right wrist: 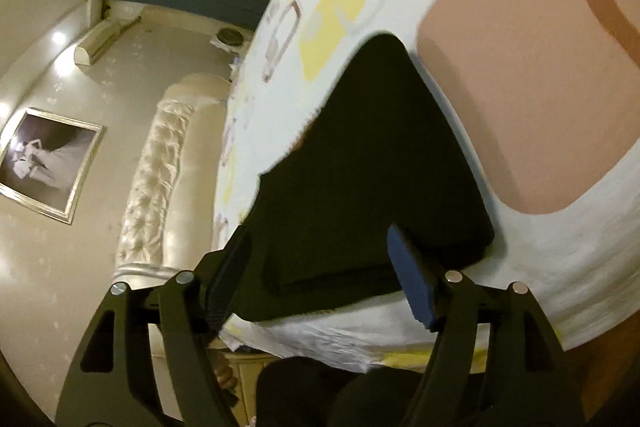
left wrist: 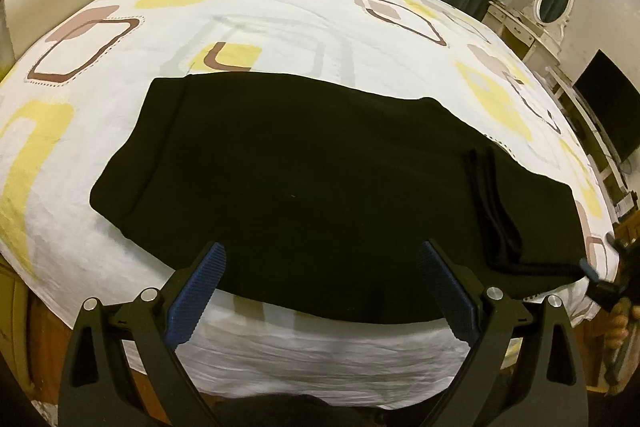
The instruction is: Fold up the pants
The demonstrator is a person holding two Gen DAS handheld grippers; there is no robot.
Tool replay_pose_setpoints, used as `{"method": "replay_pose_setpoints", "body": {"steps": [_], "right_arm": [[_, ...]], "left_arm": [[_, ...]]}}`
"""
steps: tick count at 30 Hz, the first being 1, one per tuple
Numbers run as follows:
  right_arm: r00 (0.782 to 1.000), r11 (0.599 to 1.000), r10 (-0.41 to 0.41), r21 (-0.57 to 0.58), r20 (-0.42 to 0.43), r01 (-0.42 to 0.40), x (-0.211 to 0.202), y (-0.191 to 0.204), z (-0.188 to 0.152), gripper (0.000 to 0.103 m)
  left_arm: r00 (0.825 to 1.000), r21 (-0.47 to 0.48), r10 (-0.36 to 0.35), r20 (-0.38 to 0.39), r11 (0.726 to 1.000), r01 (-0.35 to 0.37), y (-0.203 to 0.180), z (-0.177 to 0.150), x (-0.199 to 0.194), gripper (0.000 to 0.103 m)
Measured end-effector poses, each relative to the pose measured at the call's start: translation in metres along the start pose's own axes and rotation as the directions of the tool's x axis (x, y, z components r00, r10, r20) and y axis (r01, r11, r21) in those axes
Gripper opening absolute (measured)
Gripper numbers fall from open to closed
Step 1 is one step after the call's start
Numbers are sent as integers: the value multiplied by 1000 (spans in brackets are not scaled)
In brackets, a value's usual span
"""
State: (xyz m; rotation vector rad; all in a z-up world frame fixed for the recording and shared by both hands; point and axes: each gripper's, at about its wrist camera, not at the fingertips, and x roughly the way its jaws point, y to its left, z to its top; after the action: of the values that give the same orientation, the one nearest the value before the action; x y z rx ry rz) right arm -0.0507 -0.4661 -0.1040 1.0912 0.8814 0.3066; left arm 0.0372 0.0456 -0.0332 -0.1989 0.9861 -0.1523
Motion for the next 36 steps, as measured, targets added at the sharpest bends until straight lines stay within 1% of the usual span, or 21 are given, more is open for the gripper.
{"method": "replay_pose_setpoints", "body": {"steps": [3, 5, 8, 10, 12, 14, 15, 16, 17, 19, 20, 21, 23, 24, 25, 27, 29, 31, 32, 34, 36], "right_arm": [[1000, 998, 31, 47, -3, -31, 4, -11, 0, 70], [999, 998, 39, 44, -4, -38, 3, -13, 0, 70], [1000, 999, 29, 20, -11, -29, 4, -10, -1, 70], [999, 999, 33, 19, -12, -32, 5, -10, -1, 70], [999, 999, 39, 24, -11, -39, 4, -11, -1, 70], [999, 999, 46, 28, -14, -46, 5, -12, -1, 70], [999, 998, 49, 30, -14, -49, 5, -13, -1, 70], [998, 998, 53, 34, -14, -53, 5, -14, -1, 70], [998, 998, 57, 38, -13, -56, 5, -14, -1, 70], [998, 997, 61, 44, -11, -60, 5, -15, -1, 71], [998, 997, 62, 46, -9, -62, 6, -16, -1, 71], [998, 997, 62, 46, -8, -62, 6, -15, -1, 71], [998, 997, 60, 43, -5, -60, 6, -16, -2, 71], [998, 997, 59, 40, -3, -59, 7, -16, -2, 72], [998, 998, 59, 38, -3, -59, 7, -16, -2, 72], [998, 998, 58, 36, 2, -58, 8, -14, -3, 74], [998, 998, 55, 31, 6, -55, 9, -12, -5, 76], [999, 998, 51, 23, 8, -51, 9, -10, -6, 77], [999, 998, 51, 20, 8, -51, 9, -10, -6, 78], [998, 998, 54, 24, 11, -55, 10, -9, -7, 78], [998, 998, 60, 34, 15, -61, 10, -10, -7, 78]], "left_arm": [[1000, -37, -15, -11, 999, 14, 11, 4, -1, 96], [999, -62, -36, -17, 997, 35, 21, 8, -2, 96], [998, -122, -68, -13, 990, 66, 46, 18, -6, 96], [996, -195, -93, 6, 976, 92, 73, 27, -12, 96], [992, -292, -125, 36, 948, 130, 109, 34, -16, 96], [988, -351, -150, 47, 923, 157, 137, 38, -15, 96], [983, -388, -176, 43, 904, 179, 155, 39, -11, 96], [976, -418, -215, 35, 884, 210, 169, 39, -5, 96], [963, -455, -268, 18, 856, 246, 185, 37, 4, 96], [951, -492, -308, -7, 829, 265, 200, 36, 16, 96], [941, -507, -338, -10, 813, 286, 207, 35, 22, 96], [929, -514, -371, -3, 797, 317, 211, 36, 27, 96], [913, -512, -409, 18, 780, 359, 214, 42, 30, 96], [906, -505, -424, 15, 779, 373, 212, 45, 34, 96], [903, -496, -429, 7, 783, 376, 209, 48, 36, 96], [901, -451, -432, -29, 810, 374, 194, 56, 46, 96], [895, -389, -441, -71, 838, 383, 176, 65, 56, 96], [898, -343, -428, -102, 863, 372, 163, 72, 63, 96], [896, -319, -430, -115, 870, 376, 156, 75, 65, 96], [883, -287, -449, -137, 871, 399, 143, 80, 71, 96], [887, -283, -440, -139, 876, 391, 137, 82, 75, 95]]}}
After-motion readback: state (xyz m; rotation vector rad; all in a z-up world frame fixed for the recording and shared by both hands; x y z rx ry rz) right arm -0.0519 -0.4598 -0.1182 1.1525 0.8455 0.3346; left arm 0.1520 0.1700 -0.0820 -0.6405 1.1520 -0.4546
